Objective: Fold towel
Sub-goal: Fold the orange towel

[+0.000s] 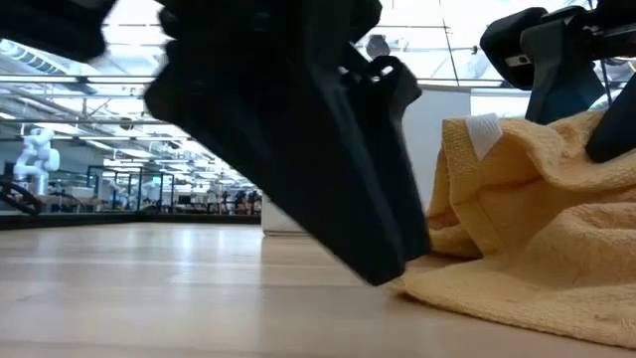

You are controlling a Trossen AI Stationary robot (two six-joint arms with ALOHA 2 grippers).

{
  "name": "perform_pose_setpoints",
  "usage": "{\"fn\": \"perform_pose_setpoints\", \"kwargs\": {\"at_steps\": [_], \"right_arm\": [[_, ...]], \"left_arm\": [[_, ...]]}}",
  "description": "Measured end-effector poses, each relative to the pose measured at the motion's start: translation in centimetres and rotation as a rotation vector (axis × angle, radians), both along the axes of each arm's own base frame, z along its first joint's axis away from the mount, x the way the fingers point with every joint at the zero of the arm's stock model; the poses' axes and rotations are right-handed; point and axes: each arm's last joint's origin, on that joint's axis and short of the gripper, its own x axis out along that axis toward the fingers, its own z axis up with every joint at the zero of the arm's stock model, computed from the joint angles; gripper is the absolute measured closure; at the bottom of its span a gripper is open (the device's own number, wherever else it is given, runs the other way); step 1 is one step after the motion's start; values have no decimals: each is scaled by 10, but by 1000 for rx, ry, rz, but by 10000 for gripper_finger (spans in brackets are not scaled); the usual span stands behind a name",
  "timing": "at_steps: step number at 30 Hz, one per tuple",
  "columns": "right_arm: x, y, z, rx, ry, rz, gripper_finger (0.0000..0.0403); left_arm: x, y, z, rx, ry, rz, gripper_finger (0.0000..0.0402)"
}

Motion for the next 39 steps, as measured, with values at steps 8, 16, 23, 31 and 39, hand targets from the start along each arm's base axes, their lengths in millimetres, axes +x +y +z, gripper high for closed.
{"fn": "perform_pose_setpoints", "kwargs": {"at_steps": [8,16,23,31,39], "right_arm": [[0,0,0,4,-4,0,245],[0,0,0,4,-5,0,245],[1,0,0,-1,-8,-1,245],[1,0,0,-7,-8,4,245],[1,0,0,-13,-7,11,245]], "left_arm": [[9,6,4,11,-88,-3,216],[15,18,4,-39,-62,-10,216],[19,25,-4,-72,-27,-19,216],[23,26,-20,-30,-19,2,216],[24,28,-21,-11,-29,26,253]]}}
